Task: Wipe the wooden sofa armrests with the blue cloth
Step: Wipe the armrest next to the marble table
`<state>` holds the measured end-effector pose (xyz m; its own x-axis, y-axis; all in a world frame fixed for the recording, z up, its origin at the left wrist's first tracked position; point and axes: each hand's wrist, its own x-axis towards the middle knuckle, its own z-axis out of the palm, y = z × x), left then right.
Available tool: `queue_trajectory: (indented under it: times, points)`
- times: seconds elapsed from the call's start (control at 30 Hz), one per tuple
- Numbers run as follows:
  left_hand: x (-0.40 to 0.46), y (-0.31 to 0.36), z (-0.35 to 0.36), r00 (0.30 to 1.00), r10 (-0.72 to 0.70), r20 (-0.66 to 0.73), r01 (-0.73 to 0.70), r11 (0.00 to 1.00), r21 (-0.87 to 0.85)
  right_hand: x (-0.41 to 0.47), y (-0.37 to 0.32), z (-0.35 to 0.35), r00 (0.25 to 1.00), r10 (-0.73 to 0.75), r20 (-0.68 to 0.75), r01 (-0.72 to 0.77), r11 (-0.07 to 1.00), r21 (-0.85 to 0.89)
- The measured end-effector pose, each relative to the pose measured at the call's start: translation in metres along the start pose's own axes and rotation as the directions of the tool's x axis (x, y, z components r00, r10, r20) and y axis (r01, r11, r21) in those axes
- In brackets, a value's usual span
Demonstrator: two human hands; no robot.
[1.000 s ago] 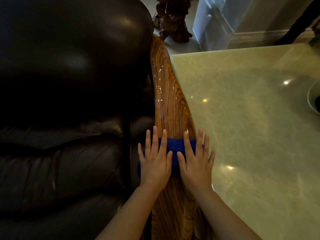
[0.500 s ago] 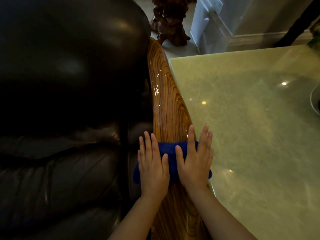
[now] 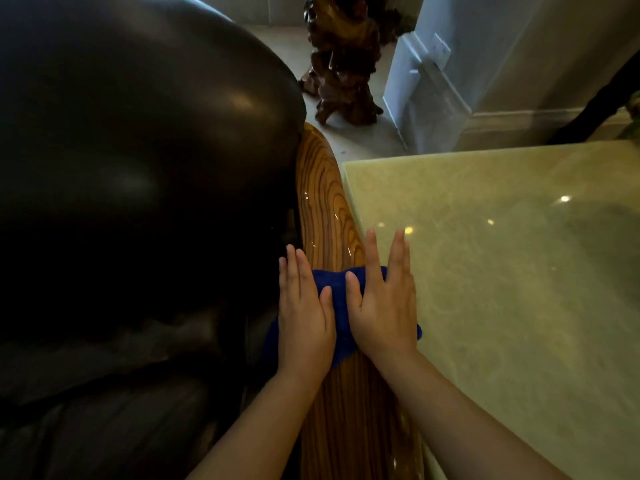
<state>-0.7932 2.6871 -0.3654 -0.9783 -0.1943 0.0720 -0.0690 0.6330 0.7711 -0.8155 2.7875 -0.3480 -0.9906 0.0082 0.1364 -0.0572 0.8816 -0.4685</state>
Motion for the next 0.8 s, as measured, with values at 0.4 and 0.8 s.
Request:
queue_trajectory:
  times: [0.4,0.8]
  points:
    - [-0.001,-0.016,-0.024,0.954,0.128,0.272,-0.125,0.992,-0.028,-0.006,0.004,-0.012,0.97,-0.154,0.186,0.114,0.971,0.212]
    - [0.077,-0.003,-0.03,0.928,0.026,0.372,-0.054,0.996,0.066,0.067,-0.007,-0.002,0.946,-0.121,0.302,0.031,0.958,0.287]
